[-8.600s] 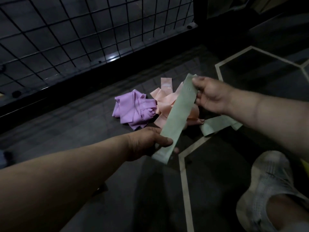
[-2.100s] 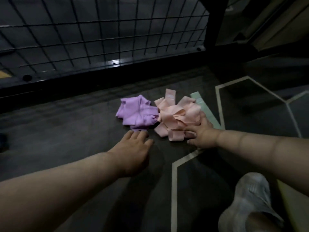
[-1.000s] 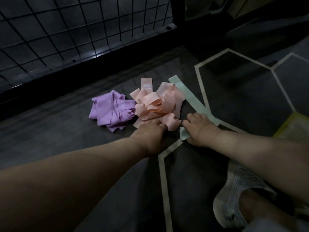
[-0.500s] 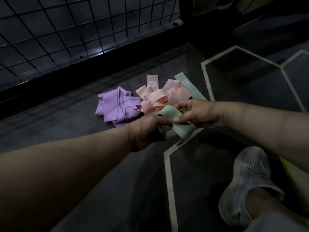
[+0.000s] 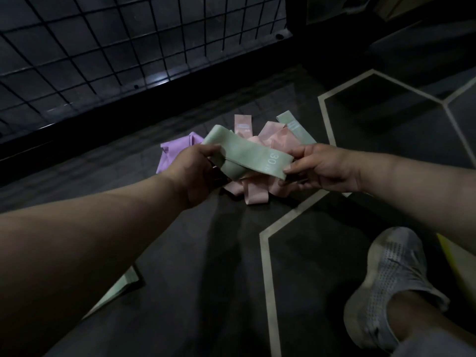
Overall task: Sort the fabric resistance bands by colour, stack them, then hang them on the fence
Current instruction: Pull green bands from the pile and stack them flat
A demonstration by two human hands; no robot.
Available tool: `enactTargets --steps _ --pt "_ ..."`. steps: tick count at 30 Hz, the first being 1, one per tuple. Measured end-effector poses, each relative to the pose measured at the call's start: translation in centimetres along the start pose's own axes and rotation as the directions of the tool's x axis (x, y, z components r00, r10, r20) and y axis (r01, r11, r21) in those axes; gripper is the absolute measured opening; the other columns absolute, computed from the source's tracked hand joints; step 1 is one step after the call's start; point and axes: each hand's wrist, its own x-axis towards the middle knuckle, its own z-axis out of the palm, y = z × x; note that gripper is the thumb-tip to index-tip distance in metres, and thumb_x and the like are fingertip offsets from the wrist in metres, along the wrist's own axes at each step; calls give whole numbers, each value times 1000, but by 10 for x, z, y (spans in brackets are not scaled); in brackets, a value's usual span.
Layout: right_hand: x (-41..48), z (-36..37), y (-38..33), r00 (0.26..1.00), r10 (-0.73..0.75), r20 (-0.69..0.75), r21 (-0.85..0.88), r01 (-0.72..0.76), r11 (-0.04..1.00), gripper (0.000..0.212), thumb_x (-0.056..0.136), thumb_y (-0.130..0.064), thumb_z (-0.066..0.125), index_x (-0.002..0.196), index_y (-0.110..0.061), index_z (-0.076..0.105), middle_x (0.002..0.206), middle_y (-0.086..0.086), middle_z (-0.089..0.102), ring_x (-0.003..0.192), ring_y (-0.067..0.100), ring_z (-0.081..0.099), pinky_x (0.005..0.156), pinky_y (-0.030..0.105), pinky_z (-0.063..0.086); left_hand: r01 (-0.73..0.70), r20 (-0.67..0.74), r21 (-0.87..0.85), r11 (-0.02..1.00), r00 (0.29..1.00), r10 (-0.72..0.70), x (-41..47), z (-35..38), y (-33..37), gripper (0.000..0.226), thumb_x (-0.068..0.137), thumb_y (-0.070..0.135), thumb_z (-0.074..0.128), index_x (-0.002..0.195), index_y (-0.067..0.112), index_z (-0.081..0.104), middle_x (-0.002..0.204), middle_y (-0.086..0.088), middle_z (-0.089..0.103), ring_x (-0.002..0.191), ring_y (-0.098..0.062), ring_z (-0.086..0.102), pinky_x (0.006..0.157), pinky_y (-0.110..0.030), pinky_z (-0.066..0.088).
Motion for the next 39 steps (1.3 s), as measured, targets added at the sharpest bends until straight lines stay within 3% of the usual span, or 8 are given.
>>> enactTargets --steps 2,6,11,15,21,27,33,39 --pt "0 1 -2 999 -44 4 0 44 999 40 92 1 57 128 -13 63 106 18 70 99 27 67 88 37 50 6 -4 26 1000 1000 -6 -1 -4 -3 21 93 14 52 110 5 59 110 -15 68 97 -32 67 98 -41 50" --pt "3 7 -5 993 -120 -11 42 120 992 44 89 5 58 124 -20 64 104 11 70 87 22 70 73 34 53 -14 18 101 995 1000 12 -9 -9 -8 21 90 9 47 107 7 60 89 -9 67 74 -24 67 79 -36 50" --pt "6 16 -23 974 -215 -73 232 226 946 33 92 0 51 119 -14 63 107 10 69 91 21 70 67 29 57 -11 163 146 989 986 -13 -14 -17 -11 40 91 4 45 126 14 60 115 -13 71 100 -27 69 96 -43 52" --pt "9 18 -38 970 -227 -81 205 240 949 36 93 2 49 125 -6 63 110 8 71 102 16 69 77 26 57 32 180 172 985 982 -63 -17 -21 -14 31 93 0 43 116 7 63 90 -11 74 73 -19 72 60 -27 57" --pt "23 30 -39 937 -165 -309 41 186 982 17 97 -32 58 86 -20 62 67 -4 57 59 10 52 56 23 47 46 166 381 923 979 -118 -26 -39 -12 19 95 -1 45 100 7 62 69 -9 69 47 -12 63 40 -17 46" --pt "33 61 -43 954 -105 -281 74 131 989 19 97 -32 59 108 -17 64 69 -4 46 59 9 44 55 21 45 81 150 515 853 972 -183 -53 -86 6 18 94 -1 50 102 5 64 76 -13 70 47 -14 63 40 -18 47" --pt "48 126 -55 974 -90 -208 183 129 975 20 98 -27 58 80 -19 52 59 -1 52 49 10 48 49 21 44 100 119 441 892 979 -168 -97 -157 17 12 88 -4 54 97 -1 62 78 -14 70 44 -14 61 38 -19 46" --pt "58 196 -57 994 -46 -100 -66 40 997 18 101 -26 54 90 -12 59 63 2 64 48 10 57 49 22 45 119 8 395 911 991 -133 -151 -242 0 14 74 15 75 66 8 66 59 -10 61 43 -14 57 39 -19 44"
